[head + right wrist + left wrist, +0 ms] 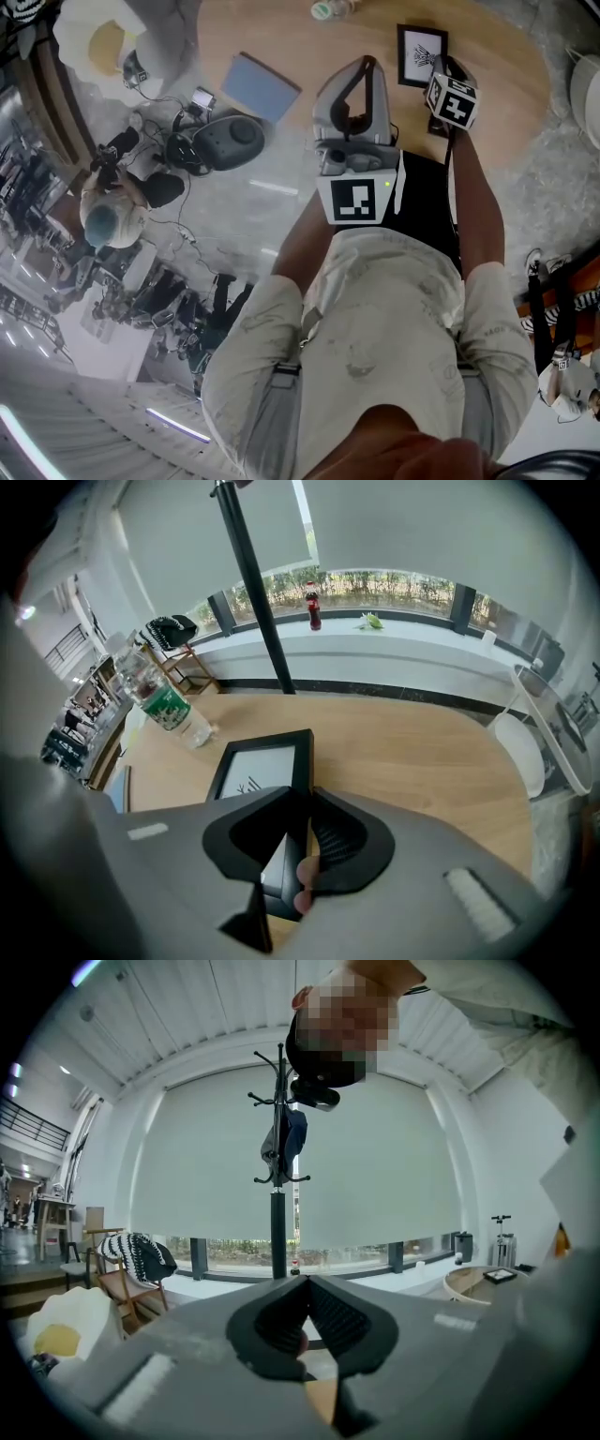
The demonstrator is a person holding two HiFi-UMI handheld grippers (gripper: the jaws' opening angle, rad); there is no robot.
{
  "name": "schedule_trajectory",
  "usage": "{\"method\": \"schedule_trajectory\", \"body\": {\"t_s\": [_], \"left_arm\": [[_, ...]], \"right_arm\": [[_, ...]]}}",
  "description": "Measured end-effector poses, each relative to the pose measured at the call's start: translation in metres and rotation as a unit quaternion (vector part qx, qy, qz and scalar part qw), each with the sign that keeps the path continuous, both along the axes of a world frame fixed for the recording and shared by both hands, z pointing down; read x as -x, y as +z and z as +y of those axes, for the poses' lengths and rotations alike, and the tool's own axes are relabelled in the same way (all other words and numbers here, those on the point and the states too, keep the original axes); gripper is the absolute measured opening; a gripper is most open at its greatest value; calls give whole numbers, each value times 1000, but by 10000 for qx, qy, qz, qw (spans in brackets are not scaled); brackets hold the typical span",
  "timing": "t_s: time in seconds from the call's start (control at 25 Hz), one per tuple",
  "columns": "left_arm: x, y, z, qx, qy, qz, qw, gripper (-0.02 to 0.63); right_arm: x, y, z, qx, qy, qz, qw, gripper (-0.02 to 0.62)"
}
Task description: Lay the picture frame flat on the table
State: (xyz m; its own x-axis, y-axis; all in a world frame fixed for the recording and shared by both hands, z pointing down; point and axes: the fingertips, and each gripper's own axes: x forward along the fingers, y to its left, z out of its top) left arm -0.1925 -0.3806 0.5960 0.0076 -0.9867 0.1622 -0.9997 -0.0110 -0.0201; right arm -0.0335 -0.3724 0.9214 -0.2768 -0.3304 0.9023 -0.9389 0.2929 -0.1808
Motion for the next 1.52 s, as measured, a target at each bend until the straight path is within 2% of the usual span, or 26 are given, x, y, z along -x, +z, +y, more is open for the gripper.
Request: {"method": "schedule_trajectory", "body": {"t_s": [0.6, 1.08, 1.2, 1.28, 1.52], "left_arm": [[-2, 24, -6, 175, 28, 15, 9998, 5], [-3, 19, -5, 111, 34, -48, 9999, 5], [-4, 17, -4, 76, 44, -65, 9999, 5], [-4, 13, -3, 52, 44, -76, 9999, 5], [-7, -2, -1, -43, 61, -162, 9998, 5]], "right_arm": [[-13, 47, 19, 490, 151, 59, 9987, 71], [-15, 44, 20, 753, 206, 53, 9969, 75], [-15, 40, 21, 697, 235, -28, 9973, 84], [-12, 35, 22, 689, 212, -116, 9973, 117], [-11, 20, 23, 626, 180, -203, 9977, 117]]}}
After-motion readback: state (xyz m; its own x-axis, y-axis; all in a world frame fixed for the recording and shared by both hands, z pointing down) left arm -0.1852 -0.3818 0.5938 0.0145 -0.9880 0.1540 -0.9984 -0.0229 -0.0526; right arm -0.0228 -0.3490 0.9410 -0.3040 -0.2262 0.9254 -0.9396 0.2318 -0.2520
